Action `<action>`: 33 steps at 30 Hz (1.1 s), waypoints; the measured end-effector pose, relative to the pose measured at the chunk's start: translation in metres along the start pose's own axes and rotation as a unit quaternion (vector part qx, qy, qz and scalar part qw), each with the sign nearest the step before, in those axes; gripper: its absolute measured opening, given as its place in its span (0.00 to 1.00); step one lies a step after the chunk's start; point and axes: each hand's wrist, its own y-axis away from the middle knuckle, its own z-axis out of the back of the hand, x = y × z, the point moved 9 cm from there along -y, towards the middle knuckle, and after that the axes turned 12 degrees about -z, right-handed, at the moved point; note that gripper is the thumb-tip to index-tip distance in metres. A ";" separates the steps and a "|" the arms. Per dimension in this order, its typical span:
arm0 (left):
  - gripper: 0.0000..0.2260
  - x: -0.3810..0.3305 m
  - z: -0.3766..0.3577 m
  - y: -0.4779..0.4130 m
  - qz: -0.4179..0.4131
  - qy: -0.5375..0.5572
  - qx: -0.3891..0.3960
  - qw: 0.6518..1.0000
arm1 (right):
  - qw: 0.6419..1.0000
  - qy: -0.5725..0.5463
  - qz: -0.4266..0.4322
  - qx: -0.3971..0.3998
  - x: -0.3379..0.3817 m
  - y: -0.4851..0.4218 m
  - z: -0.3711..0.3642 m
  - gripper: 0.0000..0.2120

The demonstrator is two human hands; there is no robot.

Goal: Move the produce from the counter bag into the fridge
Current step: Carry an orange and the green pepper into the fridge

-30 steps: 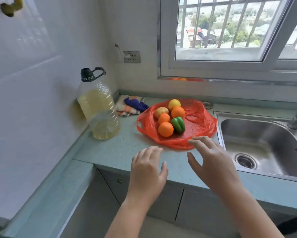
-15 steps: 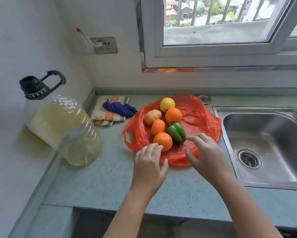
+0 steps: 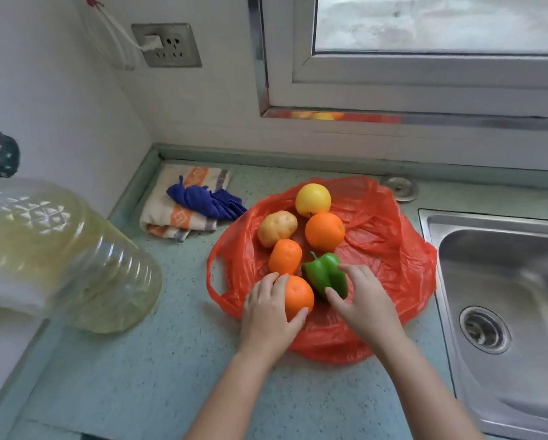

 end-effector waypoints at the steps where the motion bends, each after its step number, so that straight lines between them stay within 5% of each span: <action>1: 0.30 0.002 -0.003 -0.002 0.002 0.004 0.004 1.000 | 1.000 -0.004 -0.008 0.008 -0.003 -0.006 -0.004 0.24; 25: 0.40 0.016 -0.036 -0.016 0.057 -0.007 0.101 0.993 | 0.964 -0.102 -0.150 0.195 -0.034 -0.061 -0.064 0.42; 30: 0.39 0.019 -0.034 -0.013 0.071 0.005 0.098 0.993 | 0.967 -0.104 -0.122 0.197 -0.026 -0.060 -0.060 0.27; 33: 0.38 0.020 -0.031 -0.010 0.088 0.050 0.076 0.992 | 0.970 -0.128 -0.114 0.175 -0.025 -0.055 -0.050 0.26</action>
